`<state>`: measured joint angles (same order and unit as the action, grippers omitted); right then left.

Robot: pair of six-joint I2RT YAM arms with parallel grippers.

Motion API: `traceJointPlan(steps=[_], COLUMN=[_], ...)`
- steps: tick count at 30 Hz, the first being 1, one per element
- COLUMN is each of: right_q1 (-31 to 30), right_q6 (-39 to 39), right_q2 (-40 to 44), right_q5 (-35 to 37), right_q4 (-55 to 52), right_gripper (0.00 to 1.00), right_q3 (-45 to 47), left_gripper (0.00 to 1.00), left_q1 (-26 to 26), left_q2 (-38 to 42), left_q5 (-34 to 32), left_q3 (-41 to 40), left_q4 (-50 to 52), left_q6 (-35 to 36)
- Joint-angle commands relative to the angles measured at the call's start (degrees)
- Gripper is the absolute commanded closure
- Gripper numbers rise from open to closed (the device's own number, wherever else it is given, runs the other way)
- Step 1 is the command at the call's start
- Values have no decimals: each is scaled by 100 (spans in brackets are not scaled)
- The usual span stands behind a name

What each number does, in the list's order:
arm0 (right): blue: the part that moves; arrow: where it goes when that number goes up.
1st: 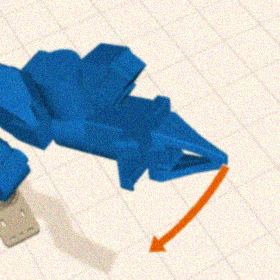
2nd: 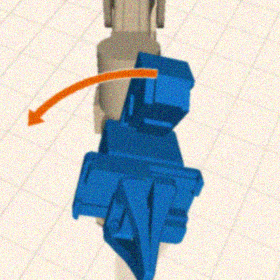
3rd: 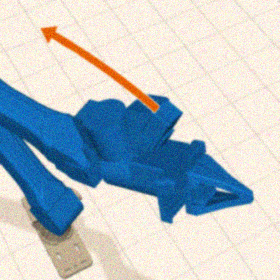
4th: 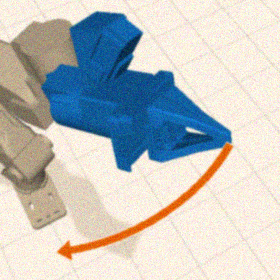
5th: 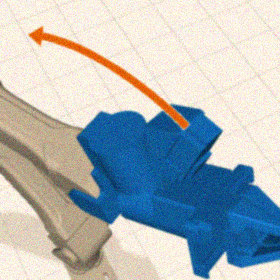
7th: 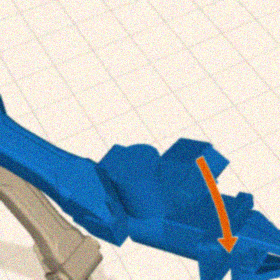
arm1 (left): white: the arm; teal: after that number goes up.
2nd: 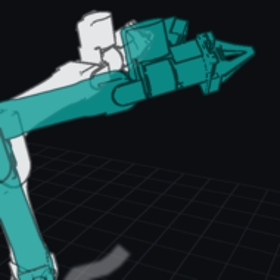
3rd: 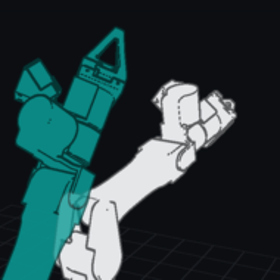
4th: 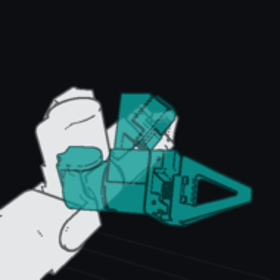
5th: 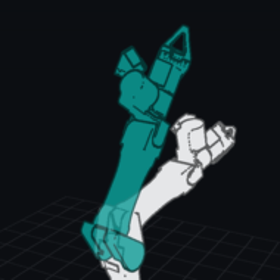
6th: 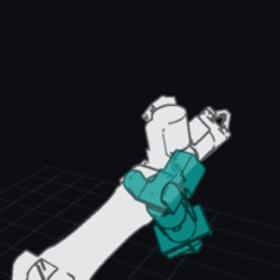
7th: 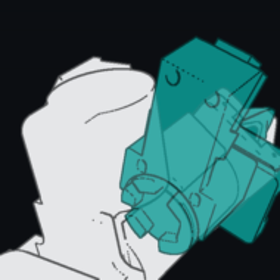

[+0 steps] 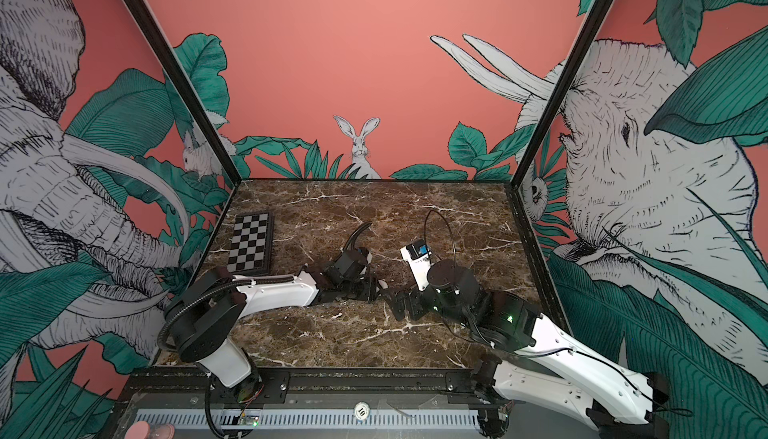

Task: Insert wireless bluetooth earbuds into charging case
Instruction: Place the charging case at the center of the table, then reset both arms

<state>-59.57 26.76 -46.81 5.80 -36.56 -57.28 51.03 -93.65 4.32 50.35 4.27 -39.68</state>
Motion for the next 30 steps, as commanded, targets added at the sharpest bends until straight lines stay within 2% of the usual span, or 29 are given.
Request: traceJointPlan(steps=[1,2,4,7,8,11,14,16,17,19,21,23,25,28,30], right_q1=[15,11,16,85,169,818,1916,2836,3264,3753,4002,4235,4648,4754,4863], right_q6=[-39,-60,-146,-688,-1043,-2346,-3362,-3581,-3527,-3477,-3691,-3412,-2876,-2977,-2918], right_q2=[36,8,-88,-381,-500,-733,-922,-1107,-1242,-1519,-1937,-2346,-2589,-3205,-3482], right_q5=[268,394,902,2510,3135,4144,4317,4020,3883,3713,3639,3512,2678,2688,2404], right_q4=[100,72,-38,-112,48,1410,3058,3929,4126,4444,5041,5721,5993,6999,7441], right_gripper=[2,2,2,2,2,2,2,2,2,2,2,2,2,2,2], right_q3=[-55,-77,-235,-448,-403,237,1000,1527,1688,1910,2184,2518,2739,2954,3040], left_gripper=[19,2,1,1,1,1,1,1,1,1,1,1,1,1,1], left_q1=[-48,-49,-49,-52,-71,-283,-741,-1244,-1544,-2067,-2577,-3024,-3345,-3970,-4247], left_q2=[549,672,950,1424,1595,2049,2378,2481,2519,2646,2874,3159,3328,3108,2811], left_q5=[-359,-399,-701,-1751,-2302,-3320,-3882,-4274,-4199,-4243,-4331,-3995,-4029,-3748,-3394], left_q3=[406,560,994,1539,1602,1482,1189,921,736,254,-452,-1350,-2071,-2378,-2533], left_q4=[788,985,1501,1985,1987,1692,1520,1489,1477,1250,684,-436,-1401,-1818,-2447], left_q6=[374,503,850,1765,2098,2946,3555,3524,3576,3466,3340,3701,4034,3784,3867])
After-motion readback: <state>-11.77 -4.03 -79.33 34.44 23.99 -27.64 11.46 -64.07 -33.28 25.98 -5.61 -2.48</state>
